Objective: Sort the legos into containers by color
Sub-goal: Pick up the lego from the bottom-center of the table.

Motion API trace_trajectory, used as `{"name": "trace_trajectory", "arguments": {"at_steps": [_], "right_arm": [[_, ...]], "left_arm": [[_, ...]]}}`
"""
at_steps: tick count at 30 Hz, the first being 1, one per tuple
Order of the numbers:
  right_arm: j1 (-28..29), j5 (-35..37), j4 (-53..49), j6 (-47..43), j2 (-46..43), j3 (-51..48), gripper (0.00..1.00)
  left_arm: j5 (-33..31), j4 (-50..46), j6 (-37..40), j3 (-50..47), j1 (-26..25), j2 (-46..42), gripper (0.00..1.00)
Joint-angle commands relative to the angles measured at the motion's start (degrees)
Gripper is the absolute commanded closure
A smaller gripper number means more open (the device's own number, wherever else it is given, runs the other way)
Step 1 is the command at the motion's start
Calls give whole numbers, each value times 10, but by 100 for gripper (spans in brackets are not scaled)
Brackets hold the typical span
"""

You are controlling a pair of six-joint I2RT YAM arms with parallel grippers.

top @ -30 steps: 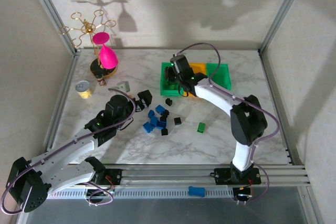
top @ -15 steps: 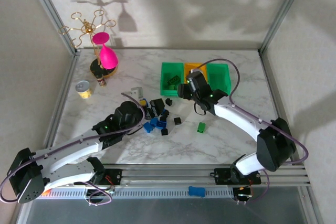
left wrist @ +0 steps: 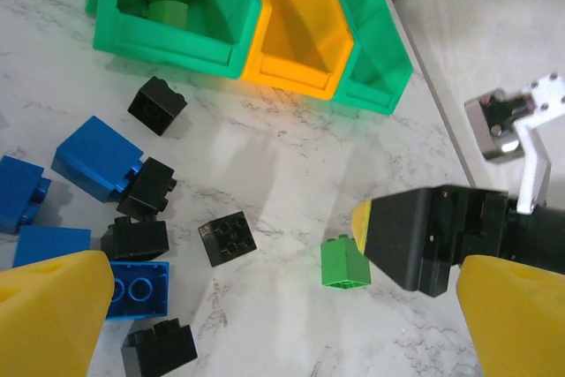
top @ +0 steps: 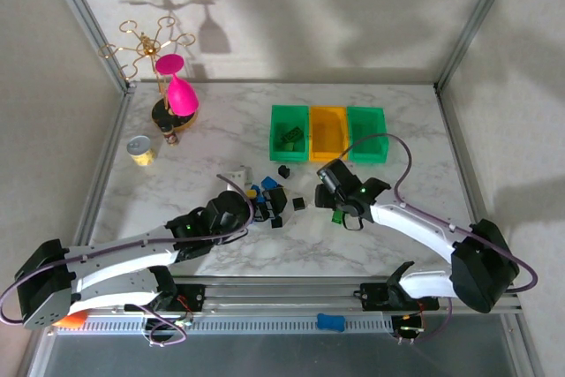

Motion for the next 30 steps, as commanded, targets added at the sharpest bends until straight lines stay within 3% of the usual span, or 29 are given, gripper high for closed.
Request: {"name": "trace_trajectory", "arguments": {"at_steps": [1, 14, 30], "right_arm": [[10, 28, -44, 64, -17, -27, 28], [12, -1, 45, 86, 13, -85, 31], [12, 9, 62, 74, 47, -81, 49]], "left_arm": [[-25, 28, -22, -10, -13, 11, 1], [-36, 25, -23, -4, -22, 28, 0], [-42, 21, -24, -1, -23, 32, 0]]}}
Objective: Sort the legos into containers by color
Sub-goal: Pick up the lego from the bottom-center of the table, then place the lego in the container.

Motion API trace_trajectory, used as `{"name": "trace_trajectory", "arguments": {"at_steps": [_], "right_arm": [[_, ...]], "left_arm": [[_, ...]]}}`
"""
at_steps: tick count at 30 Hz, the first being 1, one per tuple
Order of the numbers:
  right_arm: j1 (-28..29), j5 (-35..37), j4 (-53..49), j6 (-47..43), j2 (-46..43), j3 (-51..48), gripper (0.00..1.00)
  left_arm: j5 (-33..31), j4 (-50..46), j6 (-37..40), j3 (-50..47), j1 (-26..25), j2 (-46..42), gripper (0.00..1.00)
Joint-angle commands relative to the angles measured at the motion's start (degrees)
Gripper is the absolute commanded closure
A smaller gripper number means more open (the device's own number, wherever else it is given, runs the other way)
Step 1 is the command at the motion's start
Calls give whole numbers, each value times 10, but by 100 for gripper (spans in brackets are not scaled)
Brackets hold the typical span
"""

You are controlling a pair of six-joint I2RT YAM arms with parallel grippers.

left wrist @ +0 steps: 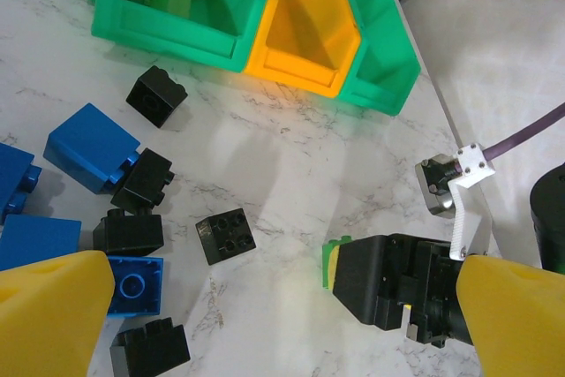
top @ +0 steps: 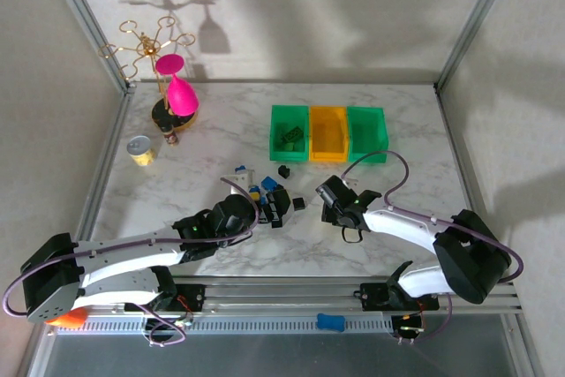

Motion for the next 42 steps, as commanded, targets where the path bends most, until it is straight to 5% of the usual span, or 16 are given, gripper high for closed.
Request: {"name": "trace_trajectory", "arguments": {"at_steps": [1, 15, 25, 42], "right_arm": [[5, 14, 1, -3, 1, -2, 51], [5, 25, -17, -22, -10, 10, 68], [5, 34, -28, -77, -48, 86, 68], [-11, 36, 85, -216, 215, 383, 67]], "left_arm": [[-16, 0, -6, 1, -6, 3, 0], [-24, 0, -8, -10, -6, -12, 0], [-55, -18, 17, -2, -1, -35, 1], [-33, -66, 77, 31, 103, -89, 0]]}}
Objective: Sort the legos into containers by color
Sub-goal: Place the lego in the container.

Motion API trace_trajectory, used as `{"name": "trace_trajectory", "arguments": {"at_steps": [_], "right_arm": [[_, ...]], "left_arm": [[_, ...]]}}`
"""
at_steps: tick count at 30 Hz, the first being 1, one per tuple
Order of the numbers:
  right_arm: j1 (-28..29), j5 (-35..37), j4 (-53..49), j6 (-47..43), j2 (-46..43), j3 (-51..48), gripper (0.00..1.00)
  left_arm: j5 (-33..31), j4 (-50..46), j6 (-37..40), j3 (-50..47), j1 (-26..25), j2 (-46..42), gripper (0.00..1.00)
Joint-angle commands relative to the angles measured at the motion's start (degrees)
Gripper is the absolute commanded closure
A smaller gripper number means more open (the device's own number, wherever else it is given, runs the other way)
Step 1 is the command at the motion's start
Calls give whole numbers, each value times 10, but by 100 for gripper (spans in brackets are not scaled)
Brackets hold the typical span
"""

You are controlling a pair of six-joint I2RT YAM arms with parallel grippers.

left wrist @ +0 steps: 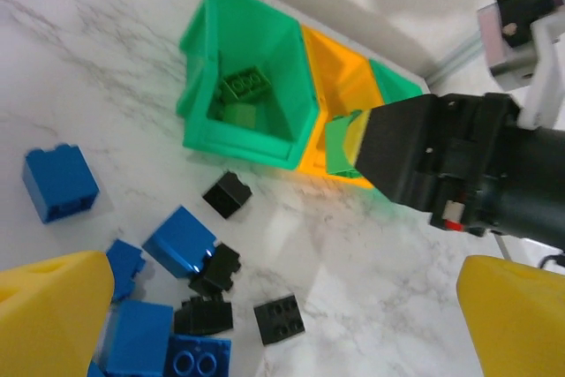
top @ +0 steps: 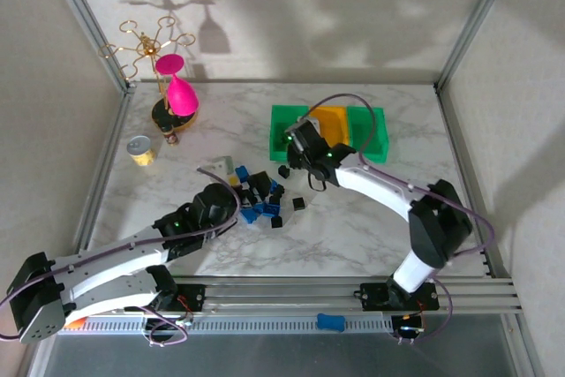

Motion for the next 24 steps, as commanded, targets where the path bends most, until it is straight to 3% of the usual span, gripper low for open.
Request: {"name": "trace_trajectory", "arguments": {"at_steps": [1, 9, 24], "right_arm": [[-13, 6, 34, -35, 51, 52, 67], [-35, 2, 73, -83, 172, 148, 64], [-60, 5, 73, -99, 287, 233, 61]], "left_arm": [[14, -19, 30, 24, 30, -9, 0], [50, -9, 53, 35, 84, 9, 0], [52, 14, 35, 15, 105, 13, 0]]}}
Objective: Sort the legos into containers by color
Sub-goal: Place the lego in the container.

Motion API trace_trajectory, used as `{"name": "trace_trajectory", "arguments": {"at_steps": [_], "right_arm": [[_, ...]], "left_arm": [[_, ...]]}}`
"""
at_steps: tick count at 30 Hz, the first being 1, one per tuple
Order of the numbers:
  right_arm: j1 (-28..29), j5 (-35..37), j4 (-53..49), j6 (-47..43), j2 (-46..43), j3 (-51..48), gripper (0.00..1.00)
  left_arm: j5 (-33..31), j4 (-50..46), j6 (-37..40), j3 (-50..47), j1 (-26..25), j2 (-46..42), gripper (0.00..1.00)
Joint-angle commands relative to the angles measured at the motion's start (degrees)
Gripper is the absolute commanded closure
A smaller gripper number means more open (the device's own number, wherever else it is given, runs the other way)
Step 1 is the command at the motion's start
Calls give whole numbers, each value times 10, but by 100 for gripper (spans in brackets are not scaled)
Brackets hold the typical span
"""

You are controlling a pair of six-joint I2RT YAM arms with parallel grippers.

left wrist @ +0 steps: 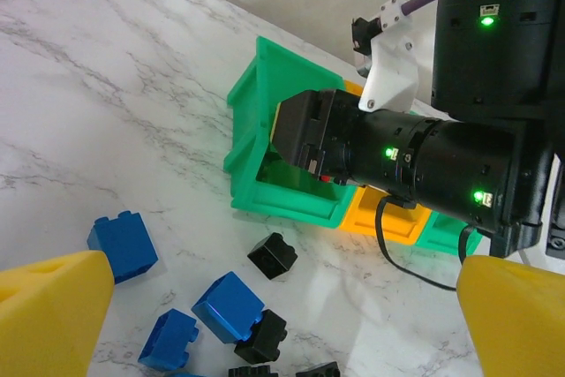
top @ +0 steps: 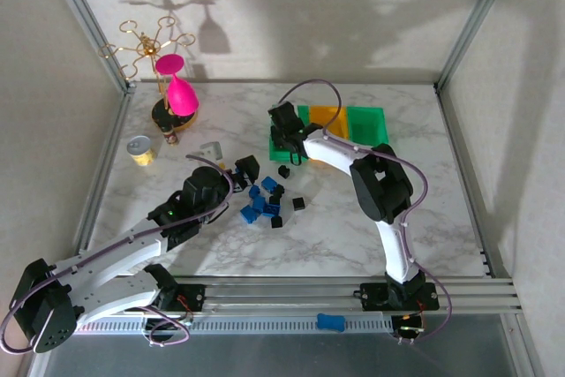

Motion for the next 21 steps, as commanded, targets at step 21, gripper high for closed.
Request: {"name": "trace_trajectory", "arguments": {"at_steps": [21], "right_arm": [[3, -50, 17, 5, -194, -137, 48]], "left_arm": [[57, 22, -4, 10, 1, 6, 0]]}}
